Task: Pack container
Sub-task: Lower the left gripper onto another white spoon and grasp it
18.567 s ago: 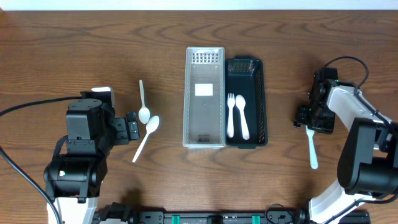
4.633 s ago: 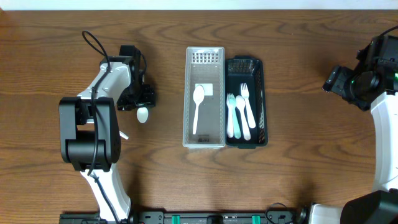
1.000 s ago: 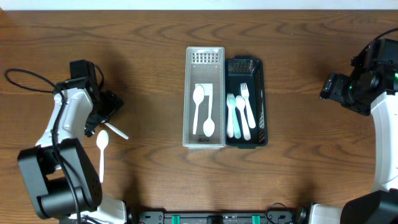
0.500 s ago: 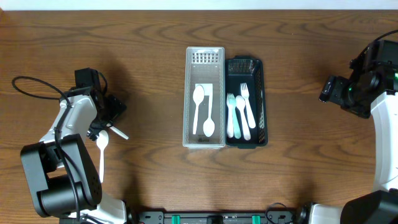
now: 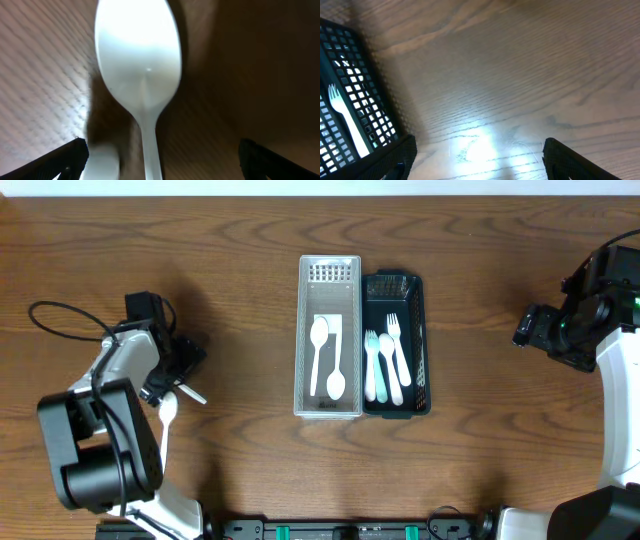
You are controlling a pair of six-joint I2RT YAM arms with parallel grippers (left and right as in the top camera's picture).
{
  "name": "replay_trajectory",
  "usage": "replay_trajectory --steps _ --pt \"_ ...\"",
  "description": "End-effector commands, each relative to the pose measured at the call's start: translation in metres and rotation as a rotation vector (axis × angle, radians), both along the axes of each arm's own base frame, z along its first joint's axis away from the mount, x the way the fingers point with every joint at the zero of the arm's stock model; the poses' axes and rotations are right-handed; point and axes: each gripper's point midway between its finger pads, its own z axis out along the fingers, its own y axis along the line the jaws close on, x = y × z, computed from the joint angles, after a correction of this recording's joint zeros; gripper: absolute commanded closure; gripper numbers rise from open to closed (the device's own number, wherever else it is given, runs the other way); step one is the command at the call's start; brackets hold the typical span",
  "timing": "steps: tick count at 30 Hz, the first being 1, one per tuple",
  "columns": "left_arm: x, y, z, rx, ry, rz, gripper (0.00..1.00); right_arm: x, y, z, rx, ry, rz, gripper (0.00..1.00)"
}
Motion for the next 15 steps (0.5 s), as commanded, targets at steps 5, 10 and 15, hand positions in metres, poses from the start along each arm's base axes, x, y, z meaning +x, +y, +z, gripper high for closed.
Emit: replay_trajectory --steps 5,10,15 --pt "-0.0122 0.0006 -0.0226 -0.007 0.075 0.007 0.02 -0.0021 -0.0001 -0.0015 -0.004 0.011 0.016 0.16" --pt "-0.0107 0.0010 -0.0225 -0.004 0.070 -0.011 0.01 -0.0021 -0.0001 -0.0015 -0.004 0.011 0.016 0.16" --pt "-0.0106 0.0010 -0.0225 -0.004 0.070 -0.011 0.20 -0.0029 0.0001 -0.0017 -0.003 0.014 0.016 0.16"
